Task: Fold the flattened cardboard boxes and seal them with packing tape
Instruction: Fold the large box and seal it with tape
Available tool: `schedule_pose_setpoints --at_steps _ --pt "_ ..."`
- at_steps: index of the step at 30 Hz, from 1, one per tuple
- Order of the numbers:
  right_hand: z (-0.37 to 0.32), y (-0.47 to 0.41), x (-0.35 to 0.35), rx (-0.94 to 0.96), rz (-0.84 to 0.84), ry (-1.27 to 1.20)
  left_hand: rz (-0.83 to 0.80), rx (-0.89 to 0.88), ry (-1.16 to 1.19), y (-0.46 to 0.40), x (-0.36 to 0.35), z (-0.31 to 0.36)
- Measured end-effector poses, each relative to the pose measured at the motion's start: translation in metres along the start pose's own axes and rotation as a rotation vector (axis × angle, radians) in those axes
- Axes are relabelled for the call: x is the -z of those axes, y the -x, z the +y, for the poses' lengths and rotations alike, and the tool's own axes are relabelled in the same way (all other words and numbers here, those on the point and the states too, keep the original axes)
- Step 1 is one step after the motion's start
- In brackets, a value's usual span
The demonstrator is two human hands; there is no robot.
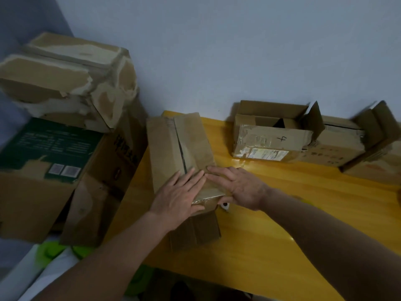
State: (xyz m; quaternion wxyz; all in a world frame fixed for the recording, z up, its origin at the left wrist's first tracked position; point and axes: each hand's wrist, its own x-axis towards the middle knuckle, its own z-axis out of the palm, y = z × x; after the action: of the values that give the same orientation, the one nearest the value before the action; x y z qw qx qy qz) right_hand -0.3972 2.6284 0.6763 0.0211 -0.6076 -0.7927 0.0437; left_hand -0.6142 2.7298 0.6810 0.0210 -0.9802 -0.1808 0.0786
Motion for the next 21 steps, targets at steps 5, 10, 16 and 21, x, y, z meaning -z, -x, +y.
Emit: schedule_pose_setpoints --at_steps 5,10,16,21 --pt "-0.006 -0.004 -0.009 -0.053 0.032 -0.082 -0.051 -0.017 0.006 0.000 0.006 -0.002" --pt "-0.034 0.006 -0.015 -0.204 0.107 -0.283 -0.098 -0.007 0.046 0.007 0.010 -0.006" --pt "-0.068 0.031 -0.042 -0.685 0.147 -0.832 -0.182 0.097 0.181 0.021 0.024 -0.006" --pt "-0.068 0.030 -0.082 -0.543 -0.266 -0.359 -0.051 0.481 0.390 0.002 0.029 0.048"
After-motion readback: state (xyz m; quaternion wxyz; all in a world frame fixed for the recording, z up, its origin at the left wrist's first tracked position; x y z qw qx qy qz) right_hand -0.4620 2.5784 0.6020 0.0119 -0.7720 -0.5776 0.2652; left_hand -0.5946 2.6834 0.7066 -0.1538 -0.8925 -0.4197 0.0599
